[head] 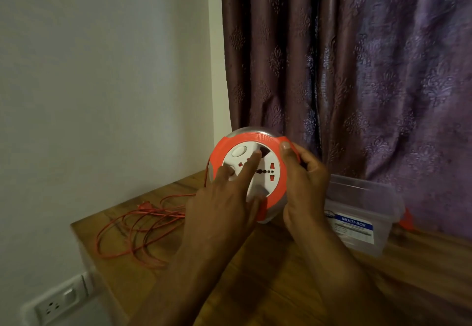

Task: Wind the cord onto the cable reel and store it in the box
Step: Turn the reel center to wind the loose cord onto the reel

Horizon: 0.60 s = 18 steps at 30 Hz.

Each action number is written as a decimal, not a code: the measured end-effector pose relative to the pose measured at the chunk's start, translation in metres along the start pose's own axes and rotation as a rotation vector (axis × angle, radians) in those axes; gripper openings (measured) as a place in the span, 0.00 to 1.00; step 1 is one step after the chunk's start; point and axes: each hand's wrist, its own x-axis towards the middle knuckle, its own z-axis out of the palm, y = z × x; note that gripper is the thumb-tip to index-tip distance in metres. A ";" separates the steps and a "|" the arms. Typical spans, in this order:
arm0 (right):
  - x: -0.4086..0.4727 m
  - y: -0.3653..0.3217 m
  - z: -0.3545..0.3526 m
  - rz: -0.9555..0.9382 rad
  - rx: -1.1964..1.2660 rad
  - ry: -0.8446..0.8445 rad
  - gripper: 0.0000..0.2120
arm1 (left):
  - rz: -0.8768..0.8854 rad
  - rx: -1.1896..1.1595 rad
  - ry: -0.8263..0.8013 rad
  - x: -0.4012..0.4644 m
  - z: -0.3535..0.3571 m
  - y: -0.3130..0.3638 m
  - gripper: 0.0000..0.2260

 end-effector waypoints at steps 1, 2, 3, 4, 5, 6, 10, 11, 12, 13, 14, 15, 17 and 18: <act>0.000 0.000 0.001 -0.002 0.001 -0.008 0.03 | -0.003 0.014 -0.010 0.002 0.001 0.001 0.28; -0.001 -0.001 0.001 -0.003 0.003 -0.019 0.04 | -0.011 0.022 -0.018 0.005 0.001 0.002 0.28; -0.002 -0.002 0.002 -0.002 0.006 -0.030 0.05 | -0.022 0.023 -0.026 0.007 0.001 0.003 0.27; -0.003 -0.002 0.003 0.000 0.009 -0.037 0.05 | -0.035 0.013 -0.031 0.008 0.002 0.003 0.27; -0.003 -0.004 0.003 0.003 0.012 -0.041 0.05 | -0.044 -0.003 -0.030 0.009 0.003 0.002 0.27; -0.004 -0.005 0.003 0.007 0.017 -0.042 0.04 | -0.049 -0.014 -0.028 0.010 0.004 0.002 0.27; -0.004 -0.007 0.004 0.023 0.019 -0.046 0.03 | -0.019 -0.001 -0.037 0.012 0.004 0.002 0.29; -0.004 -0.007 0.005 0.026 0.020 -0.048 0.03 | -0.003 0.009 -0.038 0.012 0.002 0.003 0.29; -0.004 -0.007 0.005 0.029 0.023 -0.050 0.03 | 0.017 0.017 -0.035 0.013 0.000 0.003 0.29; -0.004 -0.008 0.005 0.030 0.028 -0.051 0.03 | 0.037 0.020 -0.025 0.013 -0.001 0.004 0.29; -0.005 -0.008 0.005 0.028 0.034 -0.055 0.04 | 0.055 0.017 -0.014 0.014 -0.004 0.005 0.28; -0.005 -0.009 0.005 0.025 0.040 -0.060 0.06 | 0.066 0.010 -0.003 0.015 -0.006 0.005 0.27; -0.006 -0.011 0.006 0.022 0.051 -0.075 0.09 | 0.078 -0.009 0.019 0.017 -0.011 0.007 0.21; -0.006 -0.012 0.006 0.021 0.057 -0.081 0.10 | 0.084 -0.011 0.028 0.018 -0.013 0.008 0.18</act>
